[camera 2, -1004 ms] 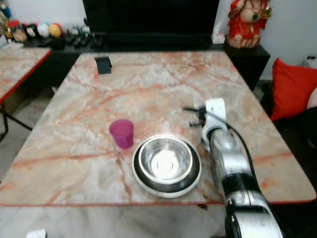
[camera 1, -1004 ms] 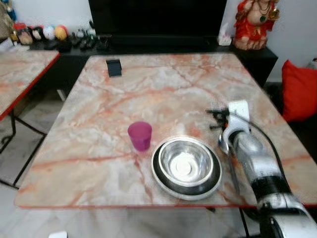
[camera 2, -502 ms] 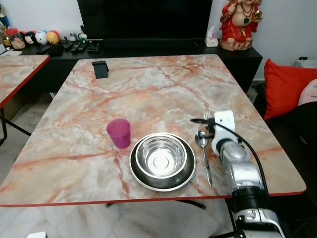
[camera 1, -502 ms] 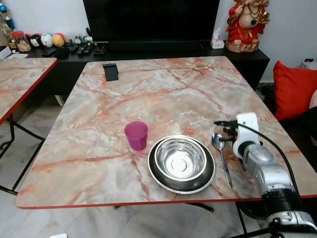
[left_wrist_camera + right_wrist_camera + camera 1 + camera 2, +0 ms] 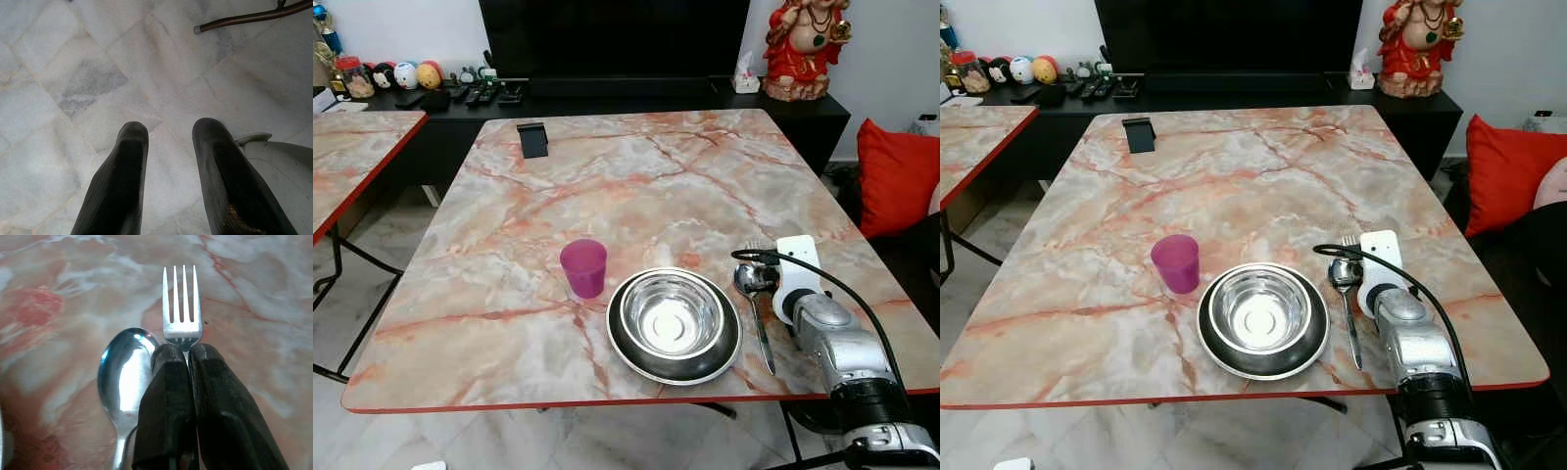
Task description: Setting the table
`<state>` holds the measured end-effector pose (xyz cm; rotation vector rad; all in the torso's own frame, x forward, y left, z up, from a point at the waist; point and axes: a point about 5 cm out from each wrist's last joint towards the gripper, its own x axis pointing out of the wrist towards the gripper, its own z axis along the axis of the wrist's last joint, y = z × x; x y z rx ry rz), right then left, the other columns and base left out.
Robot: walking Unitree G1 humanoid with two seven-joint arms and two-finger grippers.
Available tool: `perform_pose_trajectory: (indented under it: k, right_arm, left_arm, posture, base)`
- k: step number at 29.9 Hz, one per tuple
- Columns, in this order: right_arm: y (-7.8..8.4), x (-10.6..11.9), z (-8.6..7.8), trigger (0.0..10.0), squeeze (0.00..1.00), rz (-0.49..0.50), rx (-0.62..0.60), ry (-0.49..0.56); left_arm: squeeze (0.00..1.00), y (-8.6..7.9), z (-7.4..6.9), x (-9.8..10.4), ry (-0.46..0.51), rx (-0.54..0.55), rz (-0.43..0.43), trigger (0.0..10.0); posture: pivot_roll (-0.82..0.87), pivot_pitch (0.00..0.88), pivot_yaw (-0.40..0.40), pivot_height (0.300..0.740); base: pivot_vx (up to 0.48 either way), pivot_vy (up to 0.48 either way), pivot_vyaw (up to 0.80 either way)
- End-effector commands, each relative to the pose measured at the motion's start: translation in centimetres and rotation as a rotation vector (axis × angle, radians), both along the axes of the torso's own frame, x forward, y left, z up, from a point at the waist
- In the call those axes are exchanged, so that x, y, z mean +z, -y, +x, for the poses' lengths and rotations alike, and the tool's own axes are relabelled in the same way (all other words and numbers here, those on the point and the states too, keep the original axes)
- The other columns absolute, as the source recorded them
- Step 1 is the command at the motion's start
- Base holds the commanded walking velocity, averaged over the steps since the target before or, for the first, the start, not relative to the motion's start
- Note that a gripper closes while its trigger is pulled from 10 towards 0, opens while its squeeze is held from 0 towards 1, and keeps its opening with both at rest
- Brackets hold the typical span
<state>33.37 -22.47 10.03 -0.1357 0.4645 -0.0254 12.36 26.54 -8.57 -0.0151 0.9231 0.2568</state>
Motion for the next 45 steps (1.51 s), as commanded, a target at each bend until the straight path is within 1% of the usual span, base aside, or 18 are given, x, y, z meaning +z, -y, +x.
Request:
perform_pose_trajectory:
  k: [1, 5, 8, 9, 16, 20, 22, 25, 30, 32, 33, 34, 37, 39, 41, 45]
  right_arm:
    - [0.3, 0.2, -0.4, 10.0, 0.0, 0.006, -0.034, 0.005]
    - [0.5, 0.2, -0.7, 10.0, 0.0, 0.006, -0.051, 0.007]
    - [0.9, 0.3, -1.1, 10.0, 0.0, 0.004, -0.074, 0.007]
    - [1.1, 0.3, -1.6, 10.0, 0.0, 0.003, -0.081, 0.007]
    - [1.8, -0.1, -2.5, 10.0, 0.0, -0.006, -0.098, -0.009]
    - [1.9, -0.4, -2.5, 10.0, 0.0, -0.008, -0.1, -0.02]
    - [1.9, -0.4, -2.4, 10.0, 0.0, -0.008, -0.098, -0.022]
    - [1.8, -0.6, -2.2, 10.0, 0.0, -0.001, -0.075, -0.029]
    - [1.8, -1.1, -2.0, 10.0, 0.0, -0.003, -0.077, -0.036]
    - [1.5, -1.2, -1.8, 10.0, 0.0, 0.002, -0.075, -0.036]
    - [1.5, -1.2, -1.8, 10.0, 0.0, 0.002, -0.075, -0.036]
    - [1.4, -1.2, -1.7, 10.0, 0.0, 0.002, -0.072, -0.036]
    - [1.4, -1.3, -1.6, 10.0, 0.0, 0.001, -0.069, -0.034]
    - [1.4, -1.3, -1.6, 10.0, 0.0, 0.001, -0.068, -0.034]
    - [1.4, -1.3, -1.6, 10.0, 0.0, 0.001, -0.068, -0.035]
    - [1.3, -1.5, -1.5, 10.0, 0.0, 0.003, -0.068, -0.038]
  left_arm:
    - [0.0, 0.3, -0.5, -0.3, -0.035, -0.015, -0.001, 10.0]
    - [0.0, 0.3, -0.4, -0.3, -0.035, -0.017, -0.001, 10.0]
    - [0.0, 0.3, -0.3, -0.3, -0.034, -0.021, 0.001, 10.0]
    - [0.0, 0.3, -0.3, -0.3, -0.033, -0.022, 0.001, 10.0]
    - [0.0, 0.2, -0.3, -0.2, -0.032, -0.027, -0.001, 10.0]
    - [0.0, 0.1, -0.7, -0.3, -0.033, -0.024, -0.003, 10.0]
    - [0.0, 0.1, -1.2, -0.4, -0.036, -0.02, -0.003, 10.0]
    - [0.0, 0.1, -1.4, -0.4, -0.038, -0.019, -0.003, 10.0]
    - [0.0, 0.5, -1.1, -0.5, -0.039, -0.022, -0.005, 10.0]
    - [0.0, 0.6, -0.5, -0.4, -0.038, -0.022, -0.007, 10.0]
    - [0.0, 0.6, -0.5, -0.4, -0.038, -0.022, -0.007, 10.0]
    - [0.0, 0.5, -0.3, -0.4, -0.038, -0.021, -0.006, 10.0]
    - [0.0, 0.1, -0.3, -0.2, -0.042, -0.016, -0.003, 10.0]
    - [0.0, -0.1, -0.5, -0.2, -0.046, -0.012, -0.002, 10.0]
    - [0.0, -0.6, -1.1, -0.2, -0.054, -0.005, 0.001, 10.0]
    - [0.0, -0.8, -1.3, -0.2, -0.058, -0.001, 0.002, 10.0]
  posture:
    - [-0.05, 0.0, 0.022, 0.74]
    - [-0.05, 0.0, 0.024, 0.74]
    - [-0.05, 0.0, 0.024, 0.74]
    - [-0.06, 0.0, 0.025, 0.74]
    - [-0.06, 0.0, 0.025, 0.74]
    - [-0.06, 0.0, 0.023, 0.74]
    - [-0.06, 0.0, 0.023, 0.74]
    - [-0.06, 0.0, 0.023, 0.74]
    - [-0.05, 0.0, 0.024, 0.74]
    - [-0.05, 0.0, 0.023, 0.74]
    - [-0.05, 0.0, 0.023, 0.74]
    - [-0.05, 0.0, 0.023, 0.74]
    - [-0.05, 0.0, 0.024, 0.74]
    - [-0.05, 0.0, 0.023, 0.74]
    - [-0.05, 0.0, 0.022, 0.74]
    - [-0.05, 0.0, 0.021, 0.74]
  base:
    - [0.0, 0.0, 0.0]
    - [0.0, 0.0, 0.0]
    - [0.0, 0.0, 0.0]
    - [0.0, 0.0, 0.0]
    - [0.0, 0.0, 0.0]
    - [0.0, 0.0, 0.0]
    - [0.0, 0.0, 0.0]
    - [0.0, 0.0, 0.0]
    - [0.0, 0.0, 0.0]
    - [0.0, 0.0, 0.0]
    - [0.0, 0.0, 0.0]
    - [0.0, 0.0, 0.0]
    - [0.0, 0.0, 0.0]
    - [0.0, 0.0, 0.0]
    - [0.0, 0.0, 0.0]
    - [0.0, 0.0, 0.0]
